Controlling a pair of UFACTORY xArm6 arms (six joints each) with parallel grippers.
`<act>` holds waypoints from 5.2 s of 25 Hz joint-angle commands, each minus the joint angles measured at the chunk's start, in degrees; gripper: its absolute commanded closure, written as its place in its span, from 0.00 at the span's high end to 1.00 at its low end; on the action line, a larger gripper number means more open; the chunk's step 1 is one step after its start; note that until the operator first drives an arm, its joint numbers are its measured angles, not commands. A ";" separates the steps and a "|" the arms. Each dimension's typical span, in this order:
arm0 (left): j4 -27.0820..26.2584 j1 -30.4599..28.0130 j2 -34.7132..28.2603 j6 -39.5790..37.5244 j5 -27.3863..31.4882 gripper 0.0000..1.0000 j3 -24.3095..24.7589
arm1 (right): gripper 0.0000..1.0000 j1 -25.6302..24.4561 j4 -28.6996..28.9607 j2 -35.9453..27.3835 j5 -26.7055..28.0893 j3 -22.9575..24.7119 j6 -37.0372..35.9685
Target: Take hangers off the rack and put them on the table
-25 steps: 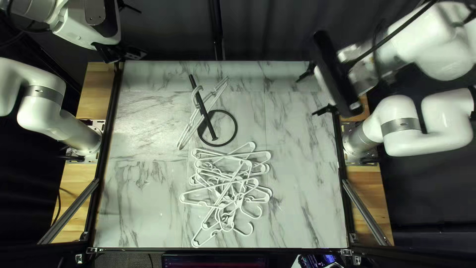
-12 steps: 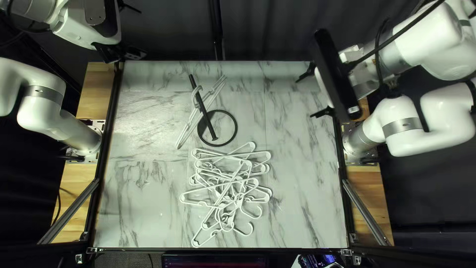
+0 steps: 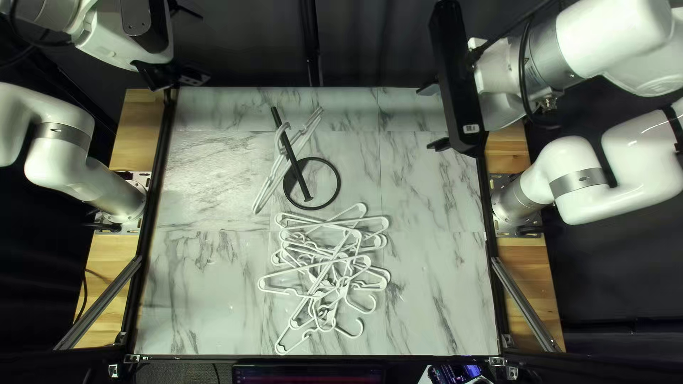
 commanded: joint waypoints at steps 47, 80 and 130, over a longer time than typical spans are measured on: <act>0.00 0.00 0.00 0.00 0.00 1.00 0.00 | 1.00 -1.85 -0.58 11.77 -12.00 -10.34 9.89; 14.50 -43.83 21.04 -60.35 20.65 1.00 0.31 | 1.00 -1.85 -0.58 11.77 -12.00 -10.34 9.89; 23.63 -26.99 22.41 -67.42 -18.27 1.00 24.75 | 1.00 -1.85 -0.58 11.77 -12.00 -10.34 9.89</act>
